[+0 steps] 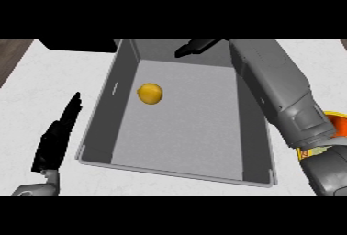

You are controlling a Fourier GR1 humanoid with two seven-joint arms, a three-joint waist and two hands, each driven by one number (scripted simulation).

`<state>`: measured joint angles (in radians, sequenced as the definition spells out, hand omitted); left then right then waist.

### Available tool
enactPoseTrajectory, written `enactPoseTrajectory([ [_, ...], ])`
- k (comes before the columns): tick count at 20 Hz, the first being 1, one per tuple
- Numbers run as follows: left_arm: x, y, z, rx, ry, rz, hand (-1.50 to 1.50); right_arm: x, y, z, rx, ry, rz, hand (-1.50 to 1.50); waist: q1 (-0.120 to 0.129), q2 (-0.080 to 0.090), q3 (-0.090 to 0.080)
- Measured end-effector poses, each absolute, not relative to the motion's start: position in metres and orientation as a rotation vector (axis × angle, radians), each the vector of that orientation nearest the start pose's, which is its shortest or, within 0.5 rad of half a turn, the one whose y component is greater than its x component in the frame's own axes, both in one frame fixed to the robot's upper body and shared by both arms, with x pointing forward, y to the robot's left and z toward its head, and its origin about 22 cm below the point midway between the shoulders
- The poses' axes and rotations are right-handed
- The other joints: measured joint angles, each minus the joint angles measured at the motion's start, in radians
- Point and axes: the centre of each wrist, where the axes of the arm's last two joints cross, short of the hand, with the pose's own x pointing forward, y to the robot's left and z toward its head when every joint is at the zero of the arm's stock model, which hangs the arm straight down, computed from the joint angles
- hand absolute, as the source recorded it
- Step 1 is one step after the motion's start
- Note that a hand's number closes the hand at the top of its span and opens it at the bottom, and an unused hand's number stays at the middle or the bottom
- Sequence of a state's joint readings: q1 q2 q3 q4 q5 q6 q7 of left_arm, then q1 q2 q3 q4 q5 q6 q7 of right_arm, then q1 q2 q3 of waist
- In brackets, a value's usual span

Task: Pick the lemon from the plate and place it in the cardboard box

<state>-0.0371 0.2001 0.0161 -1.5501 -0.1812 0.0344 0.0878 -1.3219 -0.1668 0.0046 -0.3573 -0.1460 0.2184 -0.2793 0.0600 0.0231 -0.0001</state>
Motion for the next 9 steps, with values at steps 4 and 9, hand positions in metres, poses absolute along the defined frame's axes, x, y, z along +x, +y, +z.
enactPoseTrajectory([
  [4, 0.256, 0.272, 0.024, 0.335, -1.500, -0.249, 0.00, 0.481, -0.175, 0.188, 0.277, -1.811, 0.447, -1.50, 0.010, 0.008, 0.001],
  [9, 0.257, 0.267, 0.023, 0.330, -1.507, -0.260, 0.00, 0.482, -0.237, 0.194, 0.261, -1.829, 0.424, -1.50, 0.027, 0.020, 0.002],
])
